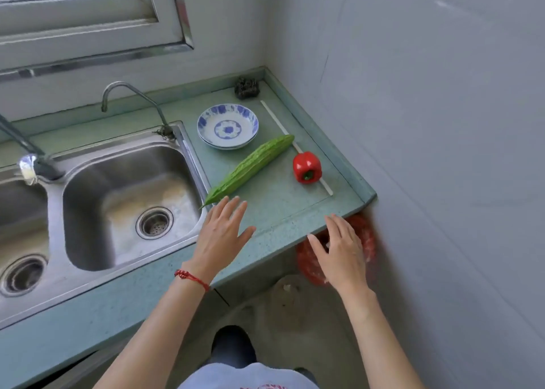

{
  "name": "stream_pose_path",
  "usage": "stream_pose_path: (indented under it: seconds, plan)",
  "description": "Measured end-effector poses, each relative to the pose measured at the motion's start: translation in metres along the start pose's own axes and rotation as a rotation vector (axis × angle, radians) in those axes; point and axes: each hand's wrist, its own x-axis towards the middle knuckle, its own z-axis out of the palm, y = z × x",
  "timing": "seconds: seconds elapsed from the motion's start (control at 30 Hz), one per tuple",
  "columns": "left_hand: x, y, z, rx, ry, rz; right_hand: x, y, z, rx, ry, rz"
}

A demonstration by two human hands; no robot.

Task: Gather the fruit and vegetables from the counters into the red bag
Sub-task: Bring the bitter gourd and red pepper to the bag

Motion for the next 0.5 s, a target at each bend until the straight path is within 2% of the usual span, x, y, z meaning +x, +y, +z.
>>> stream_pose_path:
  seconds: [0.3, 0.5]
  plan:
    - [0.108, -0.028, -0.003, -0.023, -0.086, 0.052, 0.084, -0.016, 0.002, 0.066, -0.009, 0.11]
    - [0.153, -0.033, 0.01, -0.092, -0.136, -0.027, 0.121, -0.01, 0.006, 0.123, -0.011, 0.149]
